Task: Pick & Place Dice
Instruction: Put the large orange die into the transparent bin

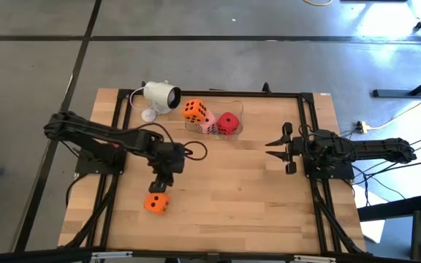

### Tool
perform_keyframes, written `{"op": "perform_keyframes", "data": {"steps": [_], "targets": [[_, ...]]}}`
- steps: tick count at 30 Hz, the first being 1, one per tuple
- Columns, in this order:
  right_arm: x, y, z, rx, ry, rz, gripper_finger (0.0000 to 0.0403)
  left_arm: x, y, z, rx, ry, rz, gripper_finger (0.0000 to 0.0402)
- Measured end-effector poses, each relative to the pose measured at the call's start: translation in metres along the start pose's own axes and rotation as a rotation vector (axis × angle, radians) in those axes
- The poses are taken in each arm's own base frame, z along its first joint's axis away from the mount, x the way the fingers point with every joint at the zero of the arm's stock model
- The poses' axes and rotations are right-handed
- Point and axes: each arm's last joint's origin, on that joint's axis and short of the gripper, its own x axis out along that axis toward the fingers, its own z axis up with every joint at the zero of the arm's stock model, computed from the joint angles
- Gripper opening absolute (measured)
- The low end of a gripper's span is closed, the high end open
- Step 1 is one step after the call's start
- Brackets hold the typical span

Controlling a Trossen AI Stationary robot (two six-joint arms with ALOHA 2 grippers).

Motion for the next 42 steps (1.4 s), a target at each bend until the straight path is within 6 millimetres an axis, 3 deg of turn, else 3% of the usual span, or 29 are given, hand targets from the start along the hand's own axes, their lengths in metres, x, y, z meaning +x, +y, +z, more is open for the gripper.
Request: {"op": "perform_keyframes", "data": {"steps": [9, 15, 24, 35, 42], "targets": [[0.000, 0.000, 0.000, 0.000, 0.000, 0.000, 0.0119, 0.012, 0.018, -0.003, -0.171, 0.161, -0.166, 0.0192], [0.000, 0.000, 0.000, 0.000, 0.000, 0.000, 0.0119, 0.024, 0.032, -0.005, -0.149, 0.246, -0.212, 0.0248], [0.000, 0.000, 0.000, 0.000, 0.000, 0.000, 0.0119, 0.042, 0.043, -0.005, -0.111, 0.323, -0.209, 0.0258], [0.000, 0.000, 0.000, 0.000, 0.000, 0.000, 0.0119, 0.051, 0.035, -0.011, -0.110, 0.395, -0.214, 0.0262], [0.000, 0.000, 0.000, 0.000, 0.000, 0.000, 0.0119, 0.058, 0.036, -0.018, -0.123, 0.433, -0.128, 0.0263]]}}
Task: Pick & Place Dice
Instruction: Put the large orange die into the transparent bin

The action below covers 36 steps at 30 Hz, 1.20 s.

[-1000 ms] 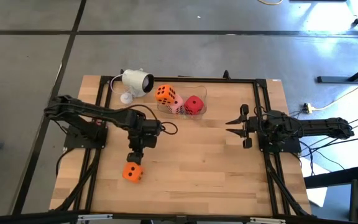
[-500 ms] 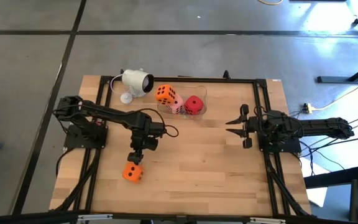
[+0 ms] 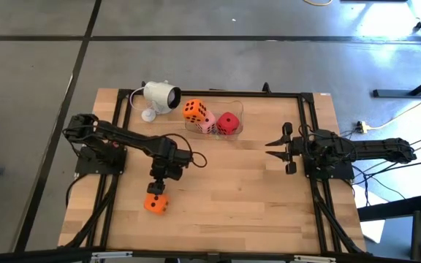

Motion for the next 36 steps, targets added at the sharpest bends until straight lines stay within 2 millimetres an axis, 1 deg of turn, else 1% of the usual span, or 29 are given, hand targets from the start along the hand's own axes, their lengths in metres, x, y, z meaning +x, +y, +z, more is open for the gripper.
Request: {"op": "perform_keyframes", "data": {"steps": [7, 15, 21, 25, 28, 30, 33, 36], "targets": [[0.000, 0.000, 0.000, 0.000, 0.000, 0.000, 0.0119, 0.004, 0.000, -0.001, 0.017, 0.001, -0.039, 0.0263], [0.000, 0.000, 0.000, 0.000, 0.000, 0.000, 0.0119, 0.013, -0.001, 0.005, 0.043, 0.004, -0.043, 0.0263], [0.000, 0.000, 0.000, 0.000, 0.000, 0.000, 0.0119, 0.025, -0.002, 0.015, 0.064, 0.000, -0.115, 0.0262], [0.000, 0.000, 0.000, 0.000, 0.000, 0.000, 0.0119, 0.040, -0.003, 0.020, 0.096, 0.046, -0.153, 0.0256], [0.000, 0.000, 0.000, 0.000, 0.000, 0.000, 0.0119, 0.051, -0.002, 0.023, 0.123, 0.076, -0.186, 0.0241], [0.000, 0.000, 0.000, 0.000, 0.000, 0.000, 0.0119, 0.058, -0.001, 0.025, 0.119, 0.096, -0.189, 0.0224], [0.000, 0.000, 0.000, 0.000, 0.000, 0.000, 0.0119, 0.064, 0.000, 0.027, 0.122, 0.111, -0.179, 0.0188], [0.000, 0.000, 0.000, 0.000, 0.000, 0.000, 0.0119, 0.067, -0.001, 0.027, 0.146, 0.110, -0.172, 0.0145]]}}
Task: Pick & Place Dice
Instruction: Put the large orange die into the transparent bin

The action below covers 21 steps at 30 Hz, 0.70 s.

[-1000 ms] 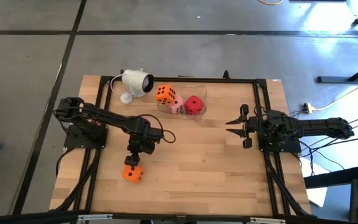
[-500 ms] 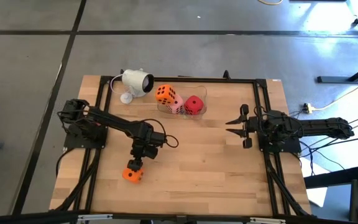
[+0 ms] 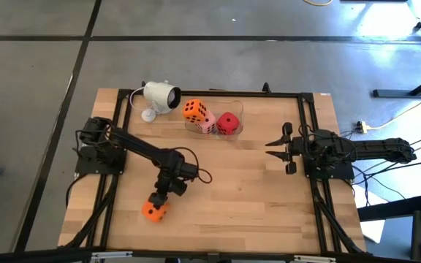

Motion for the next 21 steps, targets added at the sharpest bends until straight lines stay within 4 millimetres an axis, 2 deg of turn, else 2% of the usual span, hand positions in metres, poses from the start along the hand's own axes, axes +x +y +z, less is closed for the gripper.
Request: {"op": "perform_keyframes", "data": {"steps": [4, 9, 13, 21], "targets": [[0.000, 0.000, 0.000, 0.000, 0.000, 0.000, 0.0119, -0.003, -0.002, 0.001, 0.012, -0.027, 0.008, 0.0100], [0.000, 0.000, 0.000, 0.000, 0.000, 0.000, 0.0119, -0.018, -0.011, 0.003, 0.029, -0.119, 0.027, 0.0084], [0.000, 0.000, 0.000, 0.000, 0.000, 0.000, 0.0119, -0.039, -0.018, 0.003, 0.054, -0.250, 0.098, 0.0084], [0.000, 0.000, 0.000, 0.000, 0.000, 0.000, 0.0119, -0.088, -0.039, -0.009, 0.155, -0.553, 0.349, 0.0083]]}}
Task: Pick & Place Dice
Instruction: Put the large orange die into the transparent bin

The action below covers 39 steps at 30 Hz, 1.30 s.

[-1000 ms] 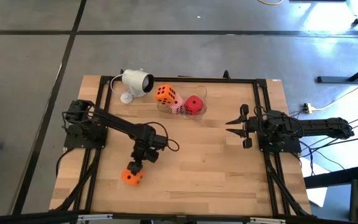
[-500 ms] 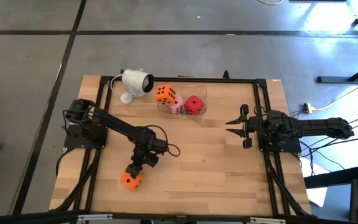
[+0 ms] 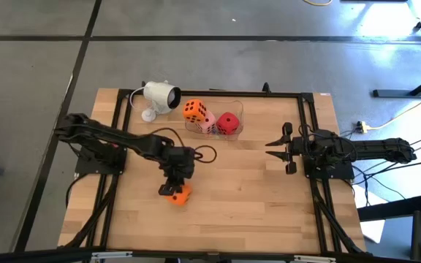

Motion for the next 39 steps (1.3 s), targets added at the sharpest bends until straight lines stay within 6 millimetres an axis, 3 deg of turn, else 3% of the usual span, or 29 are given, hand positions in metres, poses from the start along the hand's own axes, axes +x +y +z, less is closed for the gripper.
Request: {"op": "perform_keyframes", "data": {"steps": [7, 16, 24, 34, 39], "targets": [[0.000, 0.000, 0.000, 0.000, 0.000, 0.000, 0.0119, -0.034, -0.003, 0.013, 0.080, -0.241, 0.211, 0.0083], [0.000, 0.000, 0.000, 0.000, 0.000, 0.000, 0.0119, -0.047, 0.004, 0.036, 0.146, -0.489, 0.654, 0.0083], [0.000, 0.000, 0.000, 0.000, 0.000, 0.000, 0.0119, -0.043, 0.024, 0.056, 0.119, -0.590, 1.155, 0.0083], [0.000, 0.000, 0.000, 0.000, 0.000, 0.000, 0.0119, -0.010, 0.081, 0.064, 0.065, -0.550, 1.279, 0.0083], [0.000, 0.000, 0.000, 0.000, -0.001, 0.000, 0.0119, 0.001, 0.095, 0.064, 0.052, -0.527, 1.324, 0.0083]]}}
